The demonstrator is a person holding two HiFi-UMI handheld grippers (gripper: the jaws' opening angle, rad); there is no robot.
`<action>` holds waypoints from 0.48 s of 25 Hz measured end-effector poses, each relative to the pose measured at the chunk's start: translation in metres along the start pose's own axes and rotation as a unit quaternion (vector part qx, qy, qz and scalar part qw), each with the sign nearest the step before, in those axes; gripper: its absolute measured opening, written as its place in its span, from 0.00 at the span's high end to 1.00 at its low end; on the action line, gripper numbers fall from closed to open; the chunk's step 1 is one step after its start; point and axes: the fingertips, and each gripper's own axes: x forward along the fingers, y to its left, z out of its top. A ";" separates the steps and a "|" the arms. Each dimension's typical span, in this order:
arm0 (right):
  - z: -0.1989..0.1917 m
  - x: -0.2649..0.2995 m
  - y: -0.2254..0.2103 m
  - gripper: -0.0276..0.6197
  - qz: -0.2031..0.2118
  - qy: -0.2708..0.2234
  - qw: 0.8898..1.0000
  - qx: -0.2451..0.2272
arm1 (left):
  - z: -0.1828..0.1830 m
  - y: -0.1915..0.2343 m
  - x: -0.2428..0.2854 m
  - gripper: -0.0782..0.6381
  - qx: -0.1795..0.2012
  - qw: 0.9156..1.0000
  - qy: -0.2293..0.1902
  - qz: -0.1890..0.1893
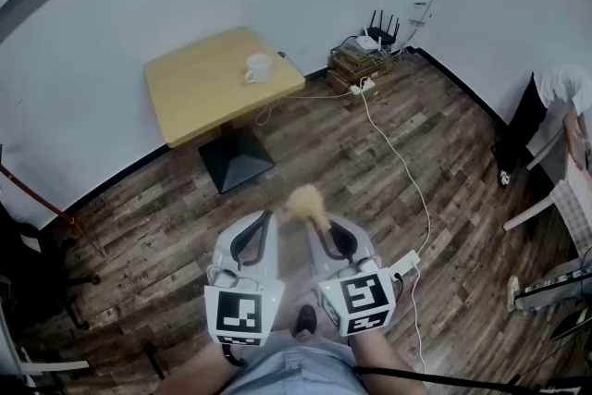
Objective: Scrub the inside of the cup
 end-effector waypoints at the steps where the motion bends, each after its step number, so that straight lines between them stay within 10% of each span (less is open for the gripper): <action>1: -0.001 0.000 -0.002 0.86 -0.001 0.000 1.000 0.001 | 0.000 -0.002 0.002 0.86 0.001 1.000 0.000 -0.001; 12: -0.007 -0.003 -0.038 0.86 0.004 -0.007 1.000 0.016 | -0.003 -0.027 0.032 0.86 0.039 0.999 0.005 -0.016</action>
